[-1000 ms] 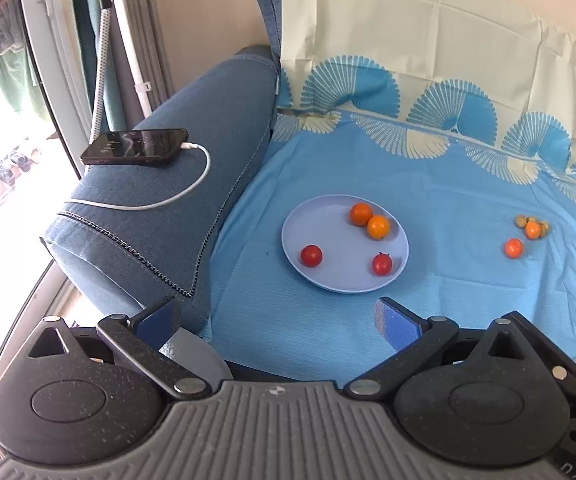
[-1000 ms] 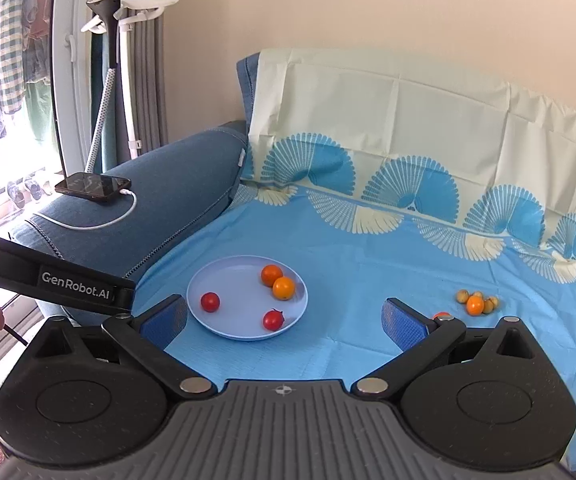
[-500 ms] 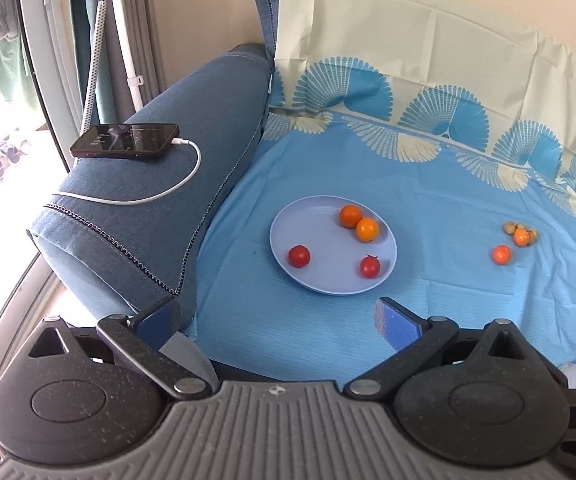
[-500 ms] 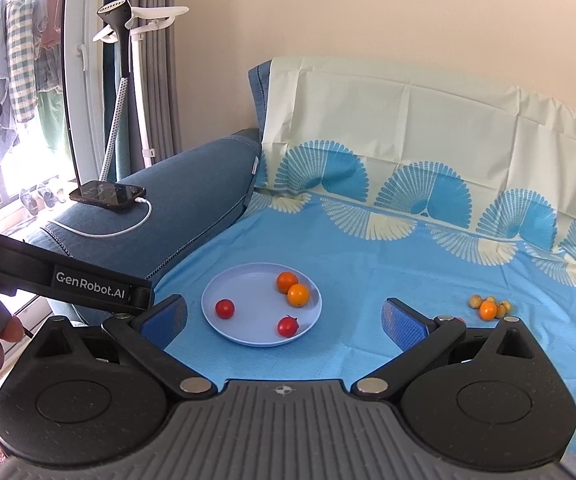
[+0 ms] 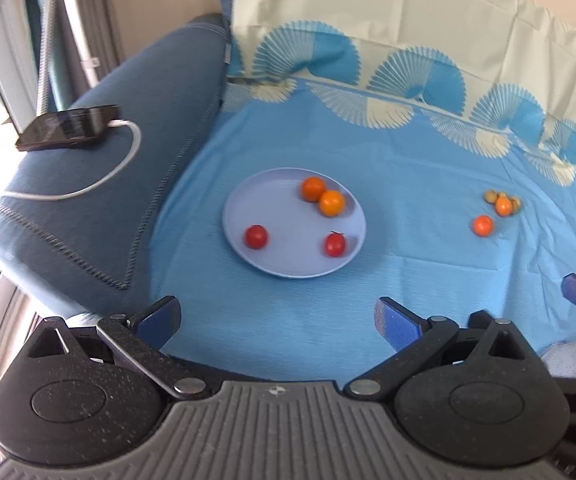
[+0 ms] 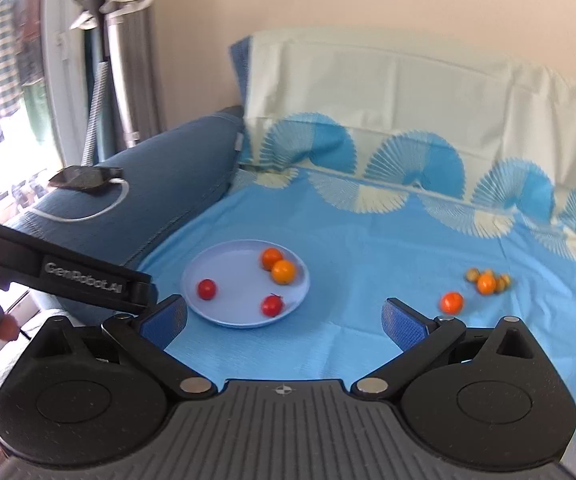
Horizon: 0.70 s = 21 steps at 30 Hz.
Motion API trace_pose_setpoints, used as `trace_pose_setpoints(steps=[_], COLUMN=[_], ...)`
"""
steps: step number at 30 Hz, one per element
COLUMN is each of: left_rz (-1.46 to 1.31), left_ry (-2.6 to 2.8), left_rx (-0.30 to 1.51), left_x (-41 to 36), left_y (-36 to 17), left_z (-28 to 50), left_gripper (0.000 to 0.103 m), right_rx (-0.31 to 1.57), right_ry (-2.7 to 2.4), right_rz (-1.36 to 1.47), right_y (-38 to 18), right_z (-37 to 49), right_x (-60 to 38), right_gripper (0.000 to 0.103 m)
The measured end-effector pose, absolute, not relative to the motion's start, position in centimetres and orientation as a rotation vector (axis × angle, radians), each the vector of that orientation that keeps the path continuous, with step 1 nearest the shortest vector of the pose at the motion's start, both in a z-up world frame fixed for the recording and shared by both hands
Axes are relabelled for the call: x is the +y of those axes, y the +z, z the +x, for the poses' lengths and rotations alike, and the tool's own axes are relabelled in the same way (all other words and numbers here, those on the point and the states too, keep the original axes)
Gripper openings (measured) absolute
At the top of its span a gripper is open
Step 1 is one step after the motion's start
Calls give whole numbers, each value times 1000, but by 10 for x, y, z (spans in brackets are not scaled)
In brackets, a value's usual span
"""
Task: Organize fruits
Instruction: 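Withdraw both open tools from the plate, then grasp a mandarin with the left gripper while the right gripper grasps a yellow-brown fruit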
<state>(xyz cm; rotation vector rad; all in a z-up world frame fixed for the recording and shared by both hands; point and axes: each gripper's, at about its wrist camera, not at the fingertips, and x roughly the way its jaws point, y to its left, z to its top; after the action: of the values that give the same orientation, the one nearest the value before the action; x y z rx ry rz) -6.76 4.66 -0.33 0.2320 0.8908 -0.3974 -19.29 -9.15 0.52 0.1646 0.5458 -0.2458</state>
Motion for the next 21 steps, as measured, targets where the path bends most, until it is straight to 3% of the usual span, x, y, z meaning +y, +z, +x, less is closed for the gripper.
trace_pose_setpoints(steps=[10,21], left_rz=[385,549], left_ry=[-541,-719], left_rx=[876,895], left_x=[-98,-290], left_y=[-25,-116], left_z=[-43,-6], left_gripper=[103,103], right_rx=[524,604], right_ry=[-597,-804], right_rz=[211,207], right_y=[-32,-131], right_z=[-202,-141], right_x=[-230,-442], right_gripper=[102,102])
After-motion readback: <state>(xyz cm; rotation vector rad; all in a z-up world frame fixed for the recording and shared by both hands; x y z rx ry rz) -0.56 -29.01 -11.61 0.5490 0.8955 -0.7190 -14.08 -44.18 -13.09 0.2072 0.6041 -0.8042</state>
